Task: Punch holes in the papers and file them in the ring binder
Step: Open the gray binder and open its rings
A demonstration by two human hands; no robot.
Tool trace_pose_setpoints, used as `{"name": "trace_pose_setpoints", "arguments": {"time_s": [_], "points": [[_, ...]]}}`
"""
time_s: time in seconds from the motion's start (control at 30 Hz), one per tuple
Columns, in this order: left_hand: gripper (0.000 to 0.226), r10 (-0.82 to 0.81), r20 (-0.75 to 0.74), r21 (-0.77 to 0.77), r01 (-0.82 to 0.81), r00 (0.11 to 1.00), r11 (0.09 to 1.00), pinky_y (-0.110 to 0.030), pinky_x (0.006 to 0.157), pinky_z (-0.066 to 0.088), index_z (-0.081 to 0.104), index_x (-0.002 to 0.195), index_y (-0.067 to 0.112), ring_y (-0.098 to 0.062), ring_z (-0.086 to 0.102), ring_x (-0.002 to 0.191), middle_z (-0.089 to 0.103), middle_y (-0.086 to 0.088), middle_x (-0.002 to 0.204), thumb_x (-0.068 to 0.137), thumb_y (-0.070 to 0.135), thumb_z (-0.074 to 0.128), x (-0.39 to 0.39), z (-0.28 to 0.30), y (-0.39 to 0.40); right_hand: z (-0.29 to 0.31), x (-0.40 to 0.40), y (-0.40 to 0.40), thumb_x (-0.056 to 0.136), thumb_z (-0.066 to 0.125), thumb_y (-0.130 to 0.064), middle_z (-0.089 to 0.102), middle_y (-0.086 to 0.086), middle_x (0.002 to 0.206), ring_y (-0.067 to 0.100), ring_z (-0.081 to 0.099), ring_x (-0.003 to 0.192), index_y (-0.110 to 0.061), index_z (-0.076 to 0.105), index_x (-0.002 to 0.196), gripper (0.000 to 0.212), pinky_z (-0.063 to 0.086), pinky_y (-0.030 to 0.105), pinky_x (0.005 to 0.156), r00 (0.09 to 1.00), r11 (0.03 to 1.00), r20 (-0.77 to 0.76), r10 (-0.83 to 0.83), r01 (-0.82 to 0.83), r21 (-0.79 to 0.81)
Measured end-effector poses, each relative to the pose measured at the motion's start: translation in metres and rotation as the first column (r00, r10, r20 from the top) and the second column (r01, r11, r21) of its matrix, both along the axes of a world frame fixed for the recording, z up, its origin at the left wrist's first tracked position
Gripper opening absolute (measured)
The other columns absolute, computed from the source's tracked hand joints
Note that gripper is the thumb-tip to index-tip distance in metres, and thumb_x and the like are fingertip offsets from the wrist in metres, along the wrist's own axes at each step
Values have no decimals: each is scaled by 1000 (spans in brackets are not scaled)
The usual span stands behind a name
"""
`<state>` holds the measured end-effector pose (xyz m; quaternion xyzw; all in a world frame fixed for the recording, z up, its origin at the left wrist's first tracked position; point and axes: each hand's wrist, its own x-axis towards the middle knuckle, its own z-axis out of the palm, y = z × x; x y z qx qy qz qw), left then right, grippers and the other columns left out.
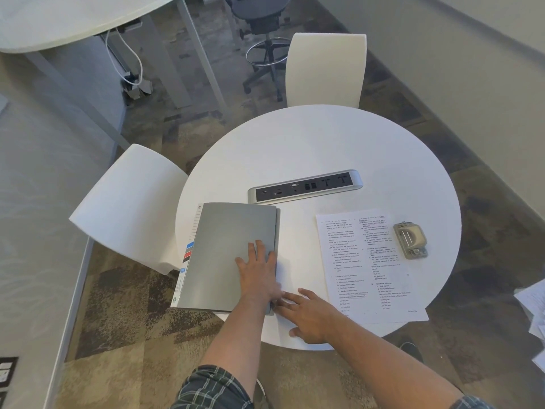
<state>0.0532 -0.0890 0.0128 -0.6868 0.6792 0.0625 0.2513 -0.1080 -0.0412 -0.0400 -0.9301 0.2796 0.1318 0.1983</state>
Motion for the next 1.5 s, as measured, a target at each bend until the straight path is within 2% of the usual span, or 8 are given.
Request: {"name": "trace_pose_setpoints", "arguments": {"time_s": [0.23, 0.77, 0.87, 1.07, 1.17, 1.23, 1.4, 1.5], "points": [[58, -81, -69, 6, 81, 994, 997, -66, 117, 14, 40, 148, 31, -40, -3, 157, 1, -16, 170, 92, 42, 52, -3, -2, 5, -3, -1, 2, 103, 50, -41, 10, 0, 170, 19, 5, 157, -21, 6, 162, 76, 1, 47, 126, 999, 1000, 25, -22, 21, 4], [44, -279, 50, -12, 280, 959, 960, -68, 115, 18, 52, 141, 29, -42, -2, 156, 4, -15, 170, 99, 38, 48, 2, 3, -11, -5, -1, 1, 104, 48, -45, 4, 2, 170, 17, 0, 157, -18, 1, 163, 80, 1, 44, 125, 1000, 1000, 15, -21, 22, -16], [47, -278, 95, -27, 282, 956, 959, -67, 115, 22, 50, 144, 27, -43, 0, 156, 6, -16, 170, 98, 35, 56, -2, 7, -16, -5, 0, 1, 104, 48, -45, 5, 1, 170, 18, 1, 157, -20, 3, 163, 78, 2, 44, 125, 1000, 1000, 11, -21, 21, -17], [84, -74, 78, -107, 82, 994, 991, -61, 108, 37, 28, 152, 18, -49, 20, 149, 11, -25, 164, 82, 33, 72, -7, 24, -20, -3, -2, -2, 102, 54, -41, 11, -3, 170, 20, 7, 157, -24, 14, 162, 74, 11, 48, 124, 999, 999, 32, 23, -22, -37], [89, 77, -20, -122, -79, 997, 989, -50, 93, 49, 18, 153, 20, -46, 51, 120, 20, -32, 158, 81, 30, 69, -7, 36, -24, 2, -1, -3, 101, 56, -39, 13, -2, 170, 22, 10, 156, -23, 18, 162, 73, 16, 50, 122, 999, 999, 29, 37, -36, -37], [89, 122, -106, -119, -135, 987, 984, -47, 88, 54, 15, 154, 22, -42, 55, 111, 32, -30, 150, 82, 27, 67, -4, 45, -27, 6, -1, -4, 101, 57, -39, 18, -1, 169, 25, 15, 155, -22, 22, 161, 71, 21, 51, 120, 999, 998, 28, 43, -42, -36], [87, 168, -289, -103, -205, 942, 973, -38, 75, 56, 19, 153, 28, -34, 62, 89, 49, -15, 116, 77, 20, 61, -2, 73, -32, 15, -3, -7, 102, 52, -45, 41, 1, 159, 31, 42, 143, -23, 30, 158, 64, 37, 47, 111, 998, 997, 55, 41, -37, -74], [87, 161, -304, -103, -200, 939, 974, -36, 73, 55, 22, 153, 29, -33, 64, 90, 54, -13, 109, 75, 20, 59, -5, 92, -35, 25, -9, -11, 103, 46, -47, 66, 7, 133, 33, 60, 118, -22, 37, 154, 57, 45, 44, 97, 997, 991, 78, -25, 36, -132]]}}
